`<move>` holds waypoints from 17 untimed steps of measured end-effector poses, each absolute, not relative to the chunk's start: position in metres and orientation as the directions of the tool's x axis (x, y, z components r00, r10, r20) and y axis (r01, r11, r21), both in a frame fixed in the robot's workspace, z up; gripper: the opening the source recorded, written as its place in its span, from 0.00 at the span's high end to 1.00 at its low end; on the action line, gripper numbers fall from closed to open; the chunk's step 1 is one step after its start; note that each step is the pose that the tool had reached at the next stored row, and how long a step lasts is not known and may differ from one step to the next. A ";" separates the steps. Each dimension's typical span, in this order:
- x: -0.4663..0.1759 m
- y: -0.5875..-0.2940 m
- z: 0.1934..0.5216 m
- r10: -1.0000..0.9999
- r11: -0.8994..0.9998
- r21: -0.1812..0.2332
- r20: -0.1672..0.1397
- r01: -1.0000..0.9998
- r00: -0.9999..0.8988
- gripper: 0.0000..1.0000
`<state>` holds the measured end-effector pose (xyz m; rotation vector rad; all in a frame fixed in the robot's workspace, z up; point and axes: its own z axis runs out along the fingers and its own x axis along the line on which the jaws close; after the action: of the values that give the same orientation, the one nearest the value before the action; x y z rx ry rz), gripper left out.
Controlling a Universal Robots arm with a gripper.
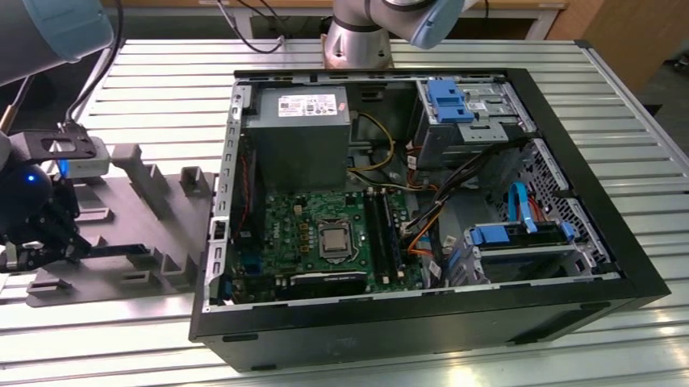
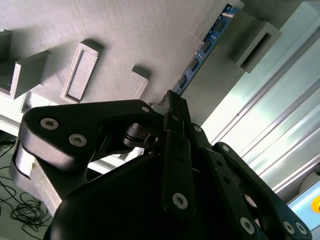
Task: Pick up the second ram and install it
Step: 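Pick up the second ram and move it above second insertion slot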
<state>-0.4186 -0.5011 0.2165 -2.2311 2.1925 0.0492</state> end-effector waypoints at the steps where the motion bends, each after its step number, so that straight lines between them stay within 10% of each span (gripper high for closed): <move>1: -0.419 -0.501 0.217 -0.999 -0.018 0.013 -0.032 -1.000 0.017 0.89; 17: -0.419 -0.501 0.229 -0.999 -0.018 0.013 -0.032 -1.000 0.017 0.89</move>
<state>-0.4186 -0.5011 0.2294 -2.2313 2.1924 0.0491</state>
